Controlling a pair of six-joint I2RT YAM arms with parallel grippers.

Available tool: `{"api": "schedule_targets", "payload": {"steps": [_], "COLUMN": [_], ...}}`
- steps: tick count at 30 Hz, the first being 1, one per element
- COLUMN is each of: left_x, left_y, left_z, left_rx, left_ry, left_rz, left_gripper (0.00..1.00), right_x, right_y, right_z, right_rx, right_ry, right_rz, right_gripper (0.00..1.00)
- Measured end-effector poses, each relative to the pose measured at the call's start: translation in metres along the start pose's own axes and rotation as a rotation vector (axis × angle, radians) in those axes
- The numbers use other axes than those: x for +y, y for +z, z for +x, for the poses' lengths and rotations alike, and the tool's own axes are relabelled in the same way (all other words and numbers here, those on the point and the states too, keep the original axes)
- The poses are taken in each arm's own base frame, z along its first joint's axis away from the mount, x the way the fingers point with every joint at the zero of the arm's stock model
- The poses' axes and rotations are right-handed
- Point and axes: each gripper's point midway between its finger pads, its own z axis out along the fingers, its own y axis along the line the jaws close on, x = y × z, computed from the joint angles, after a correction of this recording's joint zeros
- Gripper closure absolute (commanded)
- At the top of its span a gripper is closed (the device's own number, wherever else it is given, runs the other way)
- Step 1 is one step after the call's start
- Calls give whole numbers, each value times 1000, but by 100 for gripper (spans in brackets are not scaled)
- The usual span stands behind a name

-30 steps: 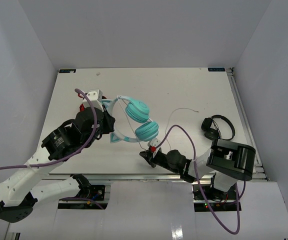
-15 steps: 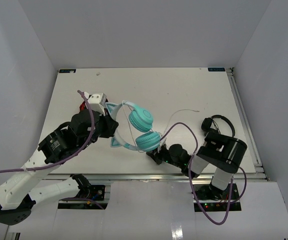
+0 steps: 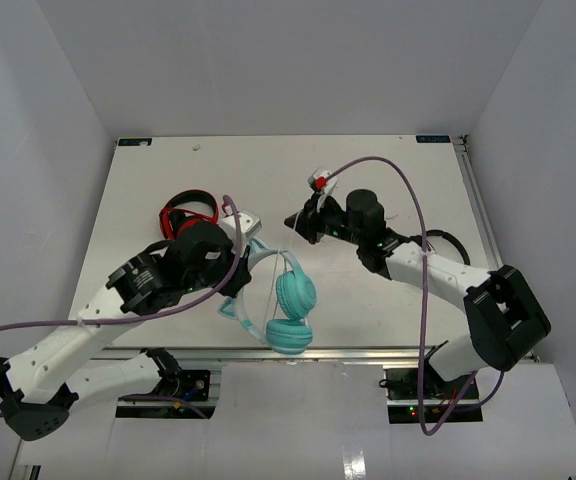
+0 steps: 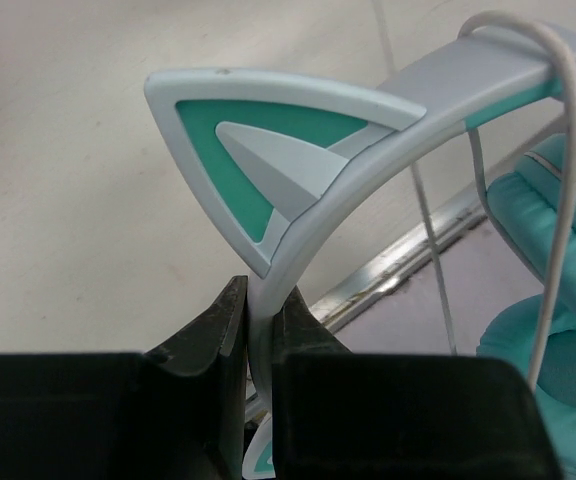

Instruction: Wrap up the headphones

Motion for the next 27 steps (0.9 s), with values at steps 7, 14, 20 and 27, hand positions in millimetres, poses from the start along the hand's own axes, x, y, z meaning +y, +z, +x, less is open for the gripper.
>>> {"api": "schedule_targets", "payload": {"steps": [7, 14, 20, 27], "left_x": [40, 69, 72, 76], "left_y": [27, 36, 46, 57], "left_z": [23, 26, 23, 25], "left_rx": [132, 178, 185, 184], "left_ry": [52, 91, 115, 126], "left_rz": [-230, -406, -428, -451], "left_gripper": [100, 100, 100, 100], "right_x": [3, 7, 16, 33], "right_y": [-7, -21, -16, -13], "right_z": [-18, -10, -25, -28], "right_rx": [161, 283, 307, 321], "right_ry": [8, 37, 10, -15], "right_rz": [-22, -19, -46, -89], "right_gripper": [92, 92, 92, 92]}}
